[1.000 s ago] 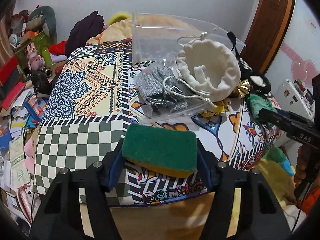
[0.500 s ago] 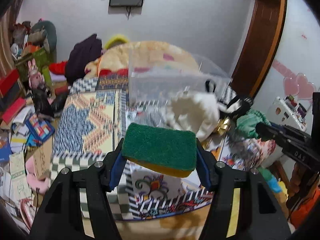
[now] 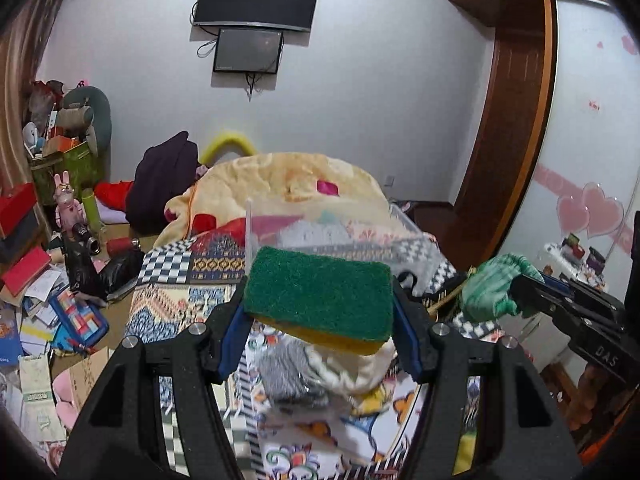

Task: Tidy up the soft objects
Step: 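Carry the sponge and the green cloth toward the clear plastic box, then open the left tool over the box while the right tool drops the green cloth in, then grasp the white drawstring pouch with the left tool while the right tool grasps the black-trimmed bra, then lift and carry the pouch and bra over the clear box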

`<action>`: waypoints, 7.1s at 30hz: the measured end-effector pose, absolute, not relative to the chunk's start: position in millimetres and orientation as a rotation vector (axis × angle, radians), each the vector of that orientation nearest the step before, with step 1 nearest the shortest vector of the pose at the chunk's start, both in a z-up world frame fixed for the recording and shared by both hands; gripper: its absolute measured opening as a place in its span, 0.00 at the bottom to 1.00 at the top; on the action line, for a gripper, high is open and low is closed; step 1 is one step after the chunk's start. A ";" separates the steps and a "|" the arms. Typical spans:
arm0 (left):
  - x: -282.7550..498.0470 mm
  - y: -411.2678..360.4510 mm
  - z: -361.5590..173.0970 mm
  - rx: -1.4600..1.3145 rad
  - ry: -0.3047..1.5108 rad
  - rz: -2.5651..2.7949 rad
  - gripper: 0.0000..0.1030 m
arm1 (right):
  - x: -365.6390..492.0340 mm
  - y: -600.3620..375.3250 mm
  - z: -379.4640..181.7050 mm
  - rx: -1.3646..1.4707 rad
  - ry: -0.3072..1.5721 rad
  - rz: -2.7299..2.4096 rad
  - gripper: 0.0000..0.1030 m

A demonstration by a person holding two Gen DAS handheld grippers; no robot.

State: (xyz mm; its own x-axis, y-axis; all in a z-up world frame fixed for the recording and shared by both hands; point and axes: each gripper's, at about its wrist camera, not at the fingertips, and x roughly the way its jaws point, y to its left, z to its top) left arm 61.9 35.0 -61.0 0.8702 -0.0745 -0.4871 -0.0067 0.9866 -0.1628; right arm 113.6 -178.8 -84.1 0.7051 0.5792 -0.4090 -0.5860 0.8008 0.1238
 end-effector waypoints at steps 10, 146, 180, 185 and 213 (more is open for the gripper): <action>93.7 42.6 -54.4 -0.175 0.492 -0.024 0.60 | 141.6 -165.2 -81.9 -0.013 0.413 0.635 0.12; 141.6 10.5 -169.5 -0.147 0.811 -0.100 0.76 | 198.9 -178.1 -202.3 -0.127 0.827 0.544 0.93; 96.9 26.6 -73.8 -0.133 0.550 -0.126 0.23 | 165.3 -203.9 -120.3 -0.050 0.540 0.524 0.14; 104.4 29.9 -55.5 -0.128 0.494 -0.105 0.23 | 172.6 -193.5 -103.6 -0.041 0.477 0.532 0.14; 220.7 37.6 -91.2 -0.120 0.639 -0.046 0.23 | 247.3 -107.7 -115.3 -0.150 0.550 0.564 0.14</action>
State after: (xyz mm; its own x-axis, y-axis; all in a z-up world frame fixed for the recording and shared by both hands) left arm 220.7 37.6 -91.2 0.8018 -0.0797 -0.5922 0.0057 0.9920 -0.1258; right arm 247.3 -107.7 -115.3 0.7059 0.4664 -0.5331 -0.5446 0.8386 0.0126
